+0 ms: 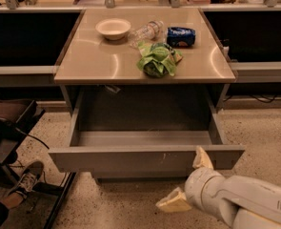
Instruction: Open top drawer
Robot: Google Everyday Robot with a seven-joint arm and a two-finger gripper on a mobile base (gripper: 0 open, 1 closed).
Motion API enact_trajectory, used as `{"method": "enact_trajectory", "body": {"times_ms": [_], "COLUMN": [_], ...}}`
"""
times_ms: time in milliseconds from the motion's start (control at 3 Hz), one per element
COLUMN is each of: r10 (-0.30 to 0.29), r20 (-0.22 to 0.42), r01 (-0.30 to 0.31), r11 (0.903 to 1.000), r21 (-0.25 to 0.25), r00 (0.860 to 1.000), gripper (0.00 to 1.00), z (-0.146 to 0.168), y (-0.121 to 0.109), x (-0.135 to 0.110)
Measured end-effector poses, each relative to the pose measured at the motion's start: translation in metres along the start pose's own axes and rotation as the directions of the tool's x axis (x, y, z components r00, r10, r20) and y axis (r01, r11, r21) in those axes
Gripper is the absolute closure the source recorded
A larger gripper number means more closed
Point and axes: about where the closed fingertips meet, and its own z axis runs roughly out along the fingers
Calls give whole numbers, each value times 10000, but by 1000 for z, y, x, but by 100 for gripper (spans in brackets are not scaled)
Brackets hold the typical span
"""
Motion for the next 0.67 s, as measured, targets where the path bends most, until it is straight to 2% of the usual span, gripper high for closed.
{"method": "enact_trajectory", "body": {"times_ms": [333,667], "r10": [101,153], "r20": [-448,-874], "r01": [-78,-89], "r11": [9987,9973], "r21": [494,735], "r00": [9989,9961], "gripper": [0,0], "z": [13,13], "y": [-35,-43], "x": [-5,5]}}
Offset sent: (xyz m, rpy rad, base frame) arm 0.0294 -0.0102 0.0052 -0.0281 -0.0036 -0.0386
